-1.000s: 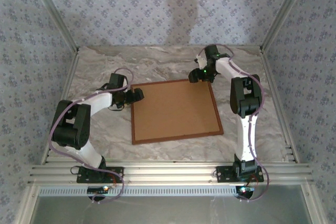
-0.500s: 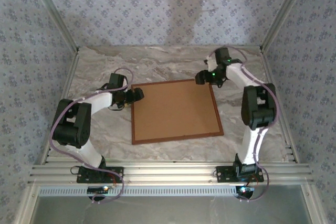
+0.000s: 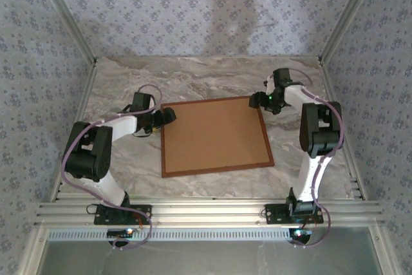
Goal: Put the photo into the frame
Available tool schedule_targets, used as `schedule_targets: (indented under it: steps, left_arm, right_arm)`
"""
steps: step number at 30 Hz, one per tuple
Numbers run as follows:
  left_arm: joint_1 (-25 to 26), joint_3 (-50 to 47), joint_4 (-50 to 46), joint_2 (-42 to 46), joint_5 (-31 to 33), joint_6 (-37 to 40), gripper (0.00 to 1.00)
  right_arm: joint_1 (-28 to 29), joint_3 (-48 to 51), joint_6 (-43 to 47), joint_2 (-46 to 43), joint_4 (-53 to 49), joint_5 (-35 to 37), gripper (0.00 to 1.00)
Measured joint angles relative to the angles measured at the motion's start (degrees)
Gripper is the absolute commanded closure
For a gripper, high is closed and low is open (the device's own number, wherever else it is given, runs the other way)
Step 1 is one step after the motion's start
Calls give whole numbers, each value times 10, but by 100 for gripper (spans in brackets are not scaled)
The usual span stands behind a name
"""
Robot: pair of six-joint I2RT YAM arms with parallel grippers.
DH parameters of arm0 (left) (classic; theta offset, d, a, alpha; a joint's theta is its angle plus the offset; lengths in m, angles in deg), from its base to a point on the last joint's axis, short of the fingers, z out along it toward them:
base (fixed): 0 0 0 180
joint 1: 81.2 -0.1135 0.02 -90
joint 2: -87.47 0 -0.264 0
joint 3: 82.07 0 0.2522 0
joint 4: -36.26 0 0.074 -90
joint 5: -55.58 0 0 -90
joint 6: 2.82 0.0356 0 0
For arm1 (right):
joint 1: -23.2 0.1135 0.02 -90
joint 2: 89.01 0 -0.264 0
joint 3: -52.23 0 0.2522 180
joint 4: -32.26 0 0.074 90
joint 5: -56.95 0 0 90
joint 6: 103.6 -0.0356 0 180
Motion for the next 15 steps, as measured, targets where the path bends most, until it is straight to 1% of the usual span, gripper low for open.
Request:
schedule_targets:
  steps: [4,9,12,15]
  left_arm:
    - [0,-19,27,9,-2,-9,8]
    - [1,-56,78,28,-12,-19,8]
    - [3,-80,111,39,-14,-23,8]
    - [17,-104,135,54,-13,-26,8]
  right_arm:
    - [8,-6,-1,19,0,-21,26]
    - [9,-37,-12,43,12,-61,28]
    - [10,-80,-23,71,18,-70,28]
    - [11,-133,-35,110,36,-73,29]
